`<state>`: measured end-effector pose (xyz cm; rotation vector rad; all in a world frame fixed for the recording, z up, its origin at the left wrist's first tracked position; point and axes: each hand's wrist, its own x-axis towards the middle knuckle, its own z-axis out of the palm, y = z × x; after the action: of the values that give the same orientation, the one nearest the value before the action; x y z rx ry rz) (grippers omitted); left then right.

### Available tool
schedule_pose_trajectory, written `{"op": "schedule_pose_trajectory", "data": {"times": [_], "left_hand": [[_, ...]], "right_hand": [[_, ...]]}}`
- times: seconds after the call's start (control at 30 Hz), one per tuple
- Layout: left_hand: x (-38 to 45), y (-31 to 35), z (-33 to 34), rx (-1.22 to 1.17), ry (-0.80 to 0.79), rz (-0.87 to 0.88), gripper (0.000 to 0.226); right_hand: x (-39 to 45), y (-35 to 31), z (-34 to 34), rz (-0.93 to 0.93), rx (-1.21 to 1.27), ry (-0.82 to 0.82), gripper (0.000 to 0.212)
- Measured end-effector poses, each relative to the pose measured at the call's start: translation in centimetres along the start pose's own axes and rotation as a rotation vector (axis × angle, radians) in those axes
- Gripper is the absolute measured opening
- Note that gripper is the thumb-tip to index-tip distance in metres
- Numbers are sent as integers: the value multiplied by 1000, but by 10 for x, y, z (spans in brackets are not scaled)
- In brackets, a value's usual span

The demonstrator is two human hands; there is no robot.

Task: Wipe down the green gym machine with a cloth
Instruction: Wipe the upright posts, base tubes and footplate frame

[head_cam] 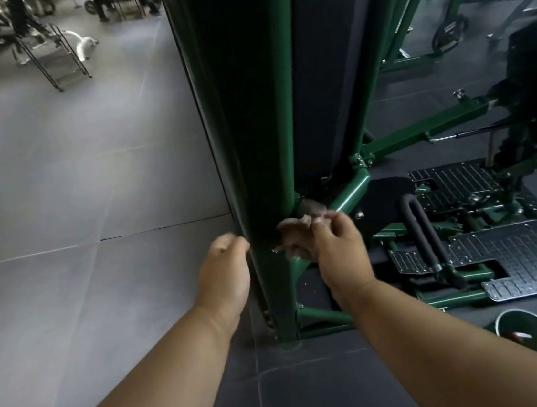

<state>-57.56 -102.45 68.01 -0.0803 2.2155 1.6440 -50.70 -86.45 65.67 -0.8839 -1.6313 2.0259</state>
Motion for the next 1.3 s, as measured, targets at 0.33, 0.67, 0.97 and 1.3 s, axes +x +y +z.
{"op": "schedule_pose_trajectory", "data": {"times": [0.33,0.67,0.97,1.3], "left_hand": [[19,45,-2,110,-111,318,51],[42,61,-16,480,-102,378,45],[48,58,-20,576,-148,376,48],[47,62,-23,519,-222,400,61]], "right_hand": [[19,-12,35,-111,-124,-147,39],[27,-41,65,146,-24,47,35],[29,-39,51,-325,-62,-140,57],[41,-98,41,62,66,-489,78]]}}
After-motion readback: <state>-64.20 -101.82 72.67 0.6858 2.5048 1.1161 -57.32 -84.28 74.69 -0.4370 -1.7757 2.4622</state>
